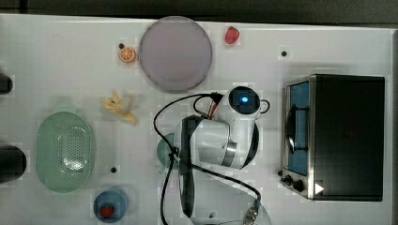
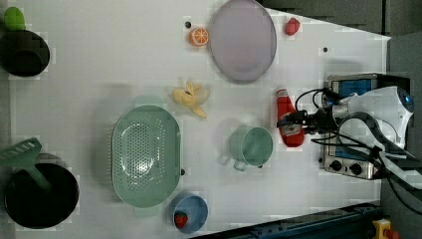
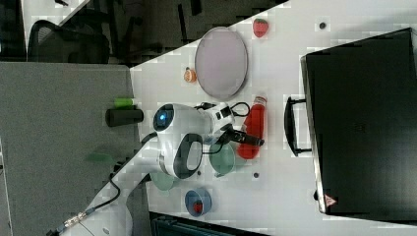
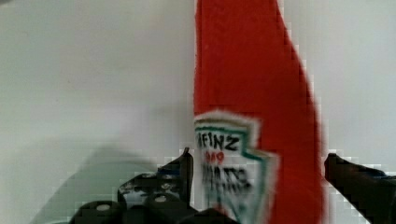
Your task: Pick ketchup from plate and place it on table.
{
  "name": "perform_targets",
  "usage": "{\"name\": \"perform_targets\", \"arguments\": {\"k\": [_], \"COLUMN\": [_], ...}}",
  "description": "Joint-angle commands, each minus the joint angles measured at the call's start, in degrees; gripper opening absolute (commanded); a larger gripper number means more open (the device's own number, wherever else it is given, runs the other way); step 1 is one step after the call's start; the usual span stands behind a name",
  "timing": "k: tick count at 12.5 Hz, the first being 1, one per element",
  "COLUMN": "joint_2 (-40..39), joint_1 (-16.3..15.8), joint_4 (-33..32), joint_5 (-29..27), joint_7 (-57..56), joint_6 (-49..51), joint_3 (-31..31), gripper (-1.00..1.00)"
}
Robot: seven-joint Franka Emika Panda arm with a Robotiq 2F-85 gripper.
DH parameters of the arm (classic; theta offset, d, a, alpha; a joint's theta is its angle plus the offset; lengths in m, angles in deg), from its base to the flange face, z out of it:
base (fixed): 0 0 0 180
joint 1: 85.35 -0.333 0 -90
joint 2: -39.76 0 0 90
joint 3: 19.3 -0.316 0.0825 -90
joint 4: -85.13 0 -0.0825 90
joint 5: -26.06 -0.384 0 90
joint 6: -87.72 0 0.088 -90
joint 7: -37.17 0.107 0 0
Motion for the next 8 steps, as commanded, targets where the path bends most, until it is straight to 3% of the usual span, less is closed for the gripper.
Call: {"name": "perform_targets", "arguments": {"k": [1,4,8], "joint_2": [6.6,12.0,18.7], "joint_1": [-0.5,-0.8,-1.1], "joint_4": [3.4,8.2,18.4], "joint_5": [0.0,0.0,0.3], "joint_7": [2.3,6.4,24.1], "joint_6": [2.5,7.1,20.4], "joint_3": [-0.9,-1.2,-1.8], "gripper": [1.0,1.0,1.0]}}
